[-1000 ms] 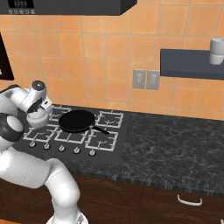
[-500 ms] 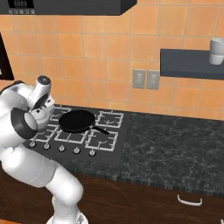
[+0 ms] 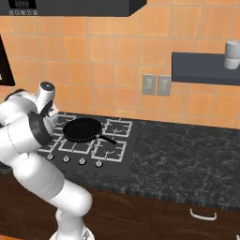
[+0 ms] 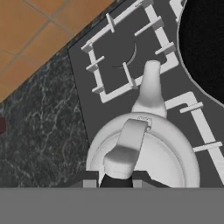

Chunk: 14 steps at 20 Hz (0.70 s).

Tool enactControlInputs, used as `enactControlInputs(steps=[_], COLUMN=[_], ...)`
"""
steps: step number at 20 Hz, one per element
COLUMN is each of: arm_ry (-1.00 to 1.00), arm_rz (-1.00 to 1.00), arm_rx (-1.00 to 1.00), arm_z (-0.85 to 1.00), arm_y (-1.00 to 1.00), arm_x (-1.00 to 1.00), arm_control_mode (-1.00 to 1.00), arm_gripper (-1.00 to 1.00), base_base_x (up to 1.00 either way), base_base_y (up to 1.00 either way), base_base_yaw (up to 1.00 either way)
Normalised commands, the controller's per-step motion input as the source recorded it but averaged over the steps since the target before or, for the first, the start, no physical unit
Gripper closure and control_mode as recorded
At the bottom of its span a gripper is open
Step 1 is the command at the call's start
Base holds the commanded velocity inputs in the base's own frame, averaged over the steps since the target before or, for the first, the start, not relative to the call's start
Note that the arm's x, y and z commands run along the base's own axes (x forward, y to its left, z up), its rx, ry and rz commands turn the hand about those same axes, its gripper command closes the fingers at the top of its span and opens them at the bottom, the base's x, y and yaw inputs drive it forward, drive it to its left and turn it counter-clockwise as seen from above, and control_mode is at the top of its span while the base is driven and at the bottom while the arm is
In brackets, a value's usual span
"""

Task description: Pick the kettle from the counter and place it on a stove burner. Then turn the burner on.

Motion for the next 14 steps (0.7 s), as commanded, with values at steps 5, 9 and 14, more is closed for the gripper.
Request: enactControlInputs(steps=[5, 9, 14], arm_ry=[0.00, 0.00, 0.00], arm_rz=[0.00, 0.00, 0.00], arm_rx=[0.00, 0.00, 0.00], arm_z=[0.00, 0.00, 0.27], arm_y=[0.00, 0.00, 0.00], arm_x=[0.00, 0.16, 0.01], arm_control_mode=[-1.00, -1.00, -1.00], arm_gripper=[-1.00, -1.00, -1.00], base_base_x=[0.00, 0.00, 0.00], base_base_y=[0.00, 0.00, 0.00], base_base_yaw=[0.00, 0.00, 0.00])
